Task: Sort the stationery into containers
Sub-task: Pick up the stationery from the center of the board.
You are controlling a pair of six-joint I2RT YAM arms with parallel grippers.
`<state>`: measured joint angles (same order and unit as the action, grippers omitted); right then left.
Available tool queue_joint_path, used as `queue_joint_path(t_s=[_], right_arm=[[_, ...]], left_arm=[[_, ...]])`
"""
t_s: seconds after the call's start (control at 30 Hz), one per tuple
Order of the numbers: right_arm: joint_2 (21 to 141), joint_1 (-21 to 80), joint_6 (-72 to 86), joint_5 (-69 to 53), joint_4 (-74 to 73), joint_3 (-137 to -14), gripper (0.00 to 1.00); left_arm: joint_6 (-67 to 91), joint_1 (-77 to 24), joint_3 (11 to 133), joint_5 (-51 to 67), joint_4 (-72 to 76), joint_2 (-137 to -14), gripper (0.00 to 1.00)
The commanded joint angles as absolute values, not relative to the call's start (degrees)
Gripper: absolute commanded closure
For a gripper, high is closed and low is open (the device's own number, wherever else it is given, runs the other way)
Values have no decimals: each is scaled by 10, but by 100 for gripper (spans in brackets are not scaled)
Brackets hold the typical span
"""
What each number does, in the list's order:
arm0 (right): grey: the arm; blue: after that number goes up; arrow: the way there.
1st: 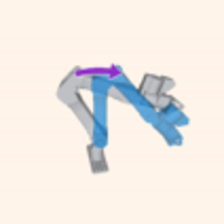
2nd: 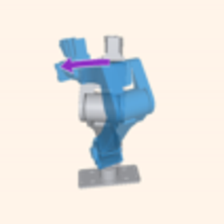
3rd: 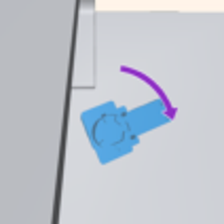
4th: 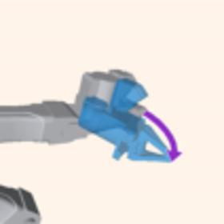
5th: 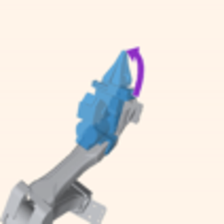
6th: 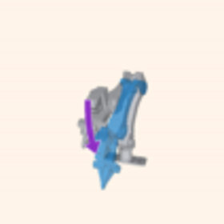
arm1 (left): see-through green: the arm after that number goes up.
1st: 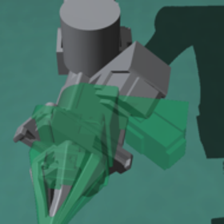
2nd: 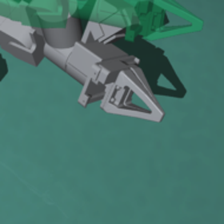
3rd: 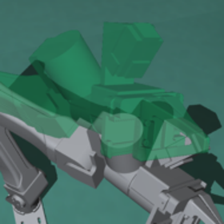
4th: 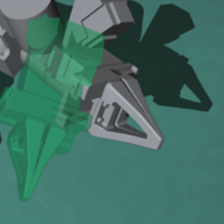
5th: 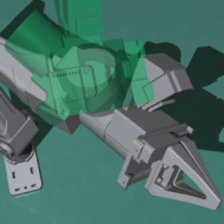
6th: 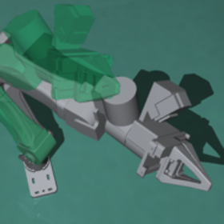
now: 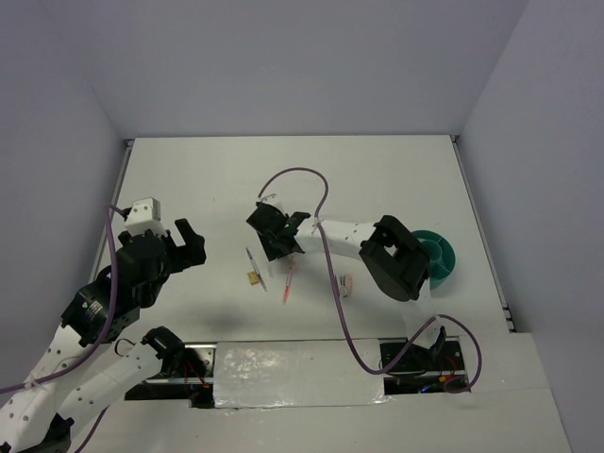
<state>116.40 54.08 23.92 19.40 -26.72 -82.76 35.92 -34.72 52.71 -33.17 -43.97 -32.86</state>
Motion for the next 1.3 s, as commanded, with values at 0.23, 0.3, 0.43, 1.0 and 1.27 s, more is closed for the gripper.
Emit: queue_joint_path(t_s=[0.23, 0.3, 0.43, 1.0, 1.27], right_arm=[[1142, 530, 213, 179, -271, -803, 51], [1141, 529, 211, 178, -270, -800, 53], [1136, 529, 208, 172, -266, -797, 60], [1034, 530, 225, 211, -272, -786, 82], [828, 541, 306, 267, -194, -658, 90]], left_arm=[[340, -347, 521, -323, -410, -333, 1], [339, -347, 521, -323, -409, -332, 1], [339, -347, 520, -322, -409, -332, 1], [339, -347, 519, -303, -402, -338, 1], [406, -347, 422, -53, -204, -333, 1]])
